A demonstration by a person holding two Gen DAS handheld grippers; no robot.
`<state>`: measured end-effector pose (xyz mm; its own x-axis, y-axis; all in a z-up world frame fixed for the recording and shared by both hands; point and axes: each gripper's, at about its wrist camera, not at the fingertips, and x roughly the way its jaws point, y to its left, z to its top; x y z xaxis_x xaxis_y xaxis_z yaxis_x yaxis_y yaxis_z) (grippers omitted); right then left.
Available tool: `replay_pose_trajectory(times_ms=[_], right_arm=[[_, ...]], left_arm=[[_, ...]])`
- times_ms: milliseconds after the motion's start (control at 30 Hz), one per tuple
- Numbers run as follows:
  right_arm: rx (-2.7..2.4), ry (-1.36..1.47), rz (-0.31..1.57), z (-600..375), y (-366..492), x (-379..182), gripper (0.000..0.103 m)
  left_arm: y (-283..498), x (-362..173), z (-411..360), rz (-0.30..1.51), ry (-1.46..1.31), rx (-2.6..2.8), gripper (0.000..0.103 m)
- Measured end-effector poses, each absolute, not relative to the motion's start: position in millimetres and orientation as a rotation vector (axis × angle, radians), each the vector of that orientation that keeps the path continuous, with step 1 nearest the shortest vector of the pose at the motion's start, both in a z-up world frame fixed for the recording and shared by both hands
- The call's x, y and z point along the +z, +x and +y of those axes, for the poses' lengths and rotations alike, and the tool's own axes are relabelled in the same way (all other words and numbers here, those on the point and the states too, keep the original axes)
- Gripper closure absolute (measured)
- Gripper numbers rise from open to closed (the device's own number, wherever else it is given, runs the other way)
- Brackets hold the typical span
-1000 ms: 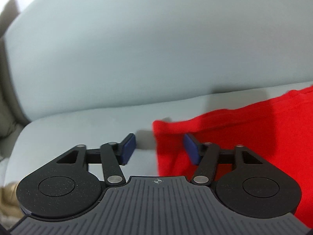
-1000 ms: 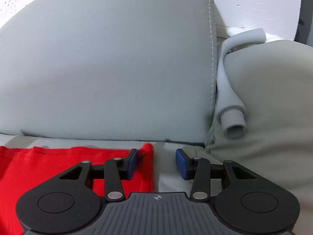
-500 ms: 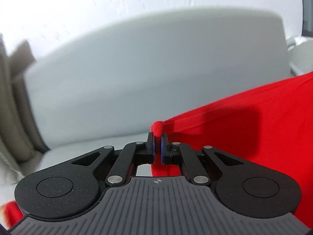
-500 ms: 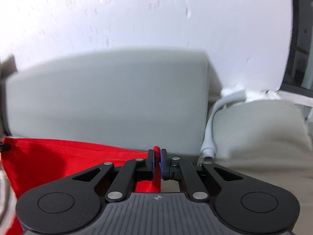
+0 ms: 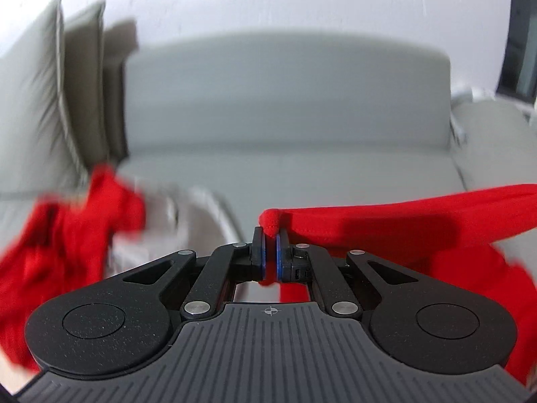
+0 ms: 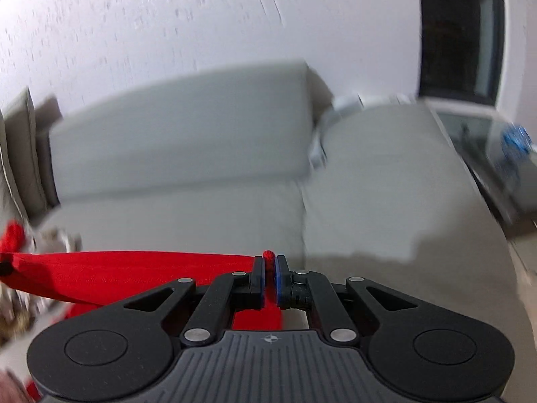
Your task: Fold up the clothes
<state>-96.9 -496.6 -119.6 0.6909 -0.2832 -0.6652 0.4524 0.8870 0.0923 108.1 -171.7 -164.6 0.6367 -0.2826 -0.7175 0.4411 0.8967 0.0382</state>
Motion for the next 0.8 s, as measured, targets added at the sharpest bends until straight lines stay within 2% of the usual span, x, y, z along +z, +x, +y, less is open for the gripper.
replay_pose_trajectory(times_ms=[167,467,533,567,633,700,800], right_arm=[[-0.445,0.292,0.768,-481.9,-131.6,-145.7,0.098],[-0.465,0.262,0.771,-467.2,-169.5,-151.9,0.098],[-0.467,0.24,0.814,-464.9,-170.2,-160.2,0.093],[-0.464,0.241,0.843,-463.5,-170.5,-164.2,0.09],[-0.449,0.286,0.892,-461.1,-172.1,-169.3,0.087],[-0.44,0.279,0.886,-454.2,-177.9,-166.0,0.082],[-0.416,0.245,0.878,-441.4,-183.5,-160.4,0.073]], left_arm=[[29.4,-160.0,-173.7,0.794,0.308,-0.42,0.098],[-11.0,-174.1,-161.4,0.857,0.336,-0.414,0.098],[-12.7,-183.0,-163.1,0.898,0.366,-0.406,0.093],[-13.0,-187.7,-164.5,0.926,0.387,-0.398,0.084],[-17.5,-191.3,-162.7,0.961,0.415,-0.389,0.08],[-28.8,-182.9,-152.4,0.945,0.4,-0.4,0.067],[-49.3,-168.5,-130.4,0.925,0.338,-0.427,0.066]])
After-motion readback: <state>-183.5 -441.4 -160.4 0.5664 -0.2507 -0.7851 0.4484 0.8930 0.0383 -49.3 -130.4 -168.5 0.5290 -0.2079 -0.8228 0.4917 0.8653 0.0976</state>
